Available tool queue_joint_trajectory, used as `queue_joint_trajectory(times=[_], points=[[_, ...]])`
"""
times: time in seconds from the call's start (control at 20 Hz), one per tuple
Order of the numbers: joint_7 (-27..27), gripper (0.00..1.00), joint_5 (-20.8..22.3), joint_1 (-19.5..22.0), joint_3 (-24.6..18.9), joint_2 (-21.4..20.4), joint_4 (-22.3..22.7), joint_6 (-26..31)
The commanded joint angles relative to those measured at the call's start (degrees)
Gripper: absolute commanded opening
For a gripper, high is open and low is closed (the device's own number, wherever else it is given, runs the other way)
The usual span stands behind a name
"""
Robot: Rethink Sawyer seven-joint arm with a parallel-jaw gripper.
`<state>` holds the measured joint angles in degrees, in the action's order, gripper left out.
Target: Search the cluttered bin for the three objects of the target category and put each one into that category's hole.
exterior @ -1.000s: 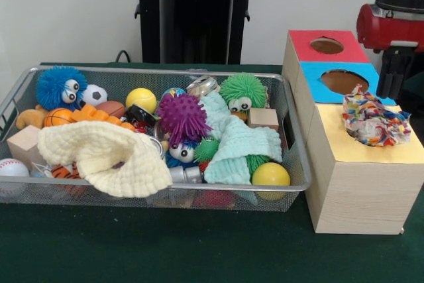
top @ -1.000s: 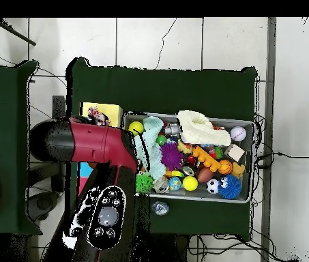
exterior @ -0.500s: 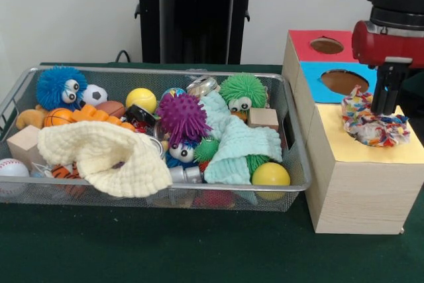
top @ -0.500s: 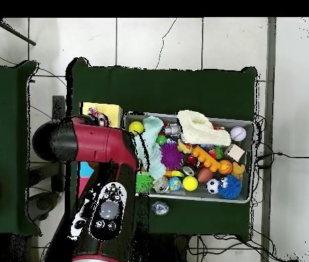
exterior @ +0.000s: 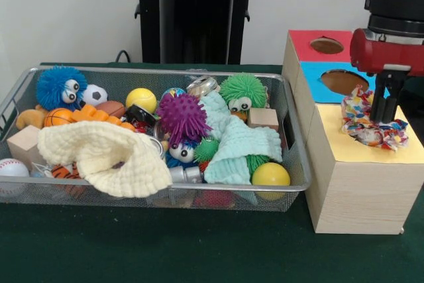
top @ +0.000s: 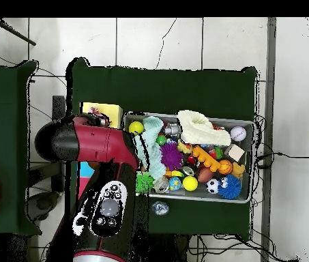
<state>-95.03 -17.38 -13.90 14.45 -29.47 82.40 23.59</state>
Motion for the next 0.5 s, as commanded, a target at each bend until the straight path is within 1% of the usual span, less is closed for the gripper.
queue_joint_trajectory(times=[0.05, 0.25, 0.35, 0.4, 0.5], points=[[-7.2, 0.00, 4.2, 1.9, -2.8, 4.8, 4.9, -2.4], [-6.4, 0.00, 6.2, 2.7, -2.9, 8.2, 4.0, -5.8], [-6.6, 0.00, 7.0, 2.4, -2.0, 10.0, 3.0, -6.1], [-6.8, 0.00, 7.2, 2.0, -1.2, 10.9, 2.2, -5.0], [-6.9, 0.00, 7.7, 1.6, -0.5, 12.1, 1.9, -5.8]])
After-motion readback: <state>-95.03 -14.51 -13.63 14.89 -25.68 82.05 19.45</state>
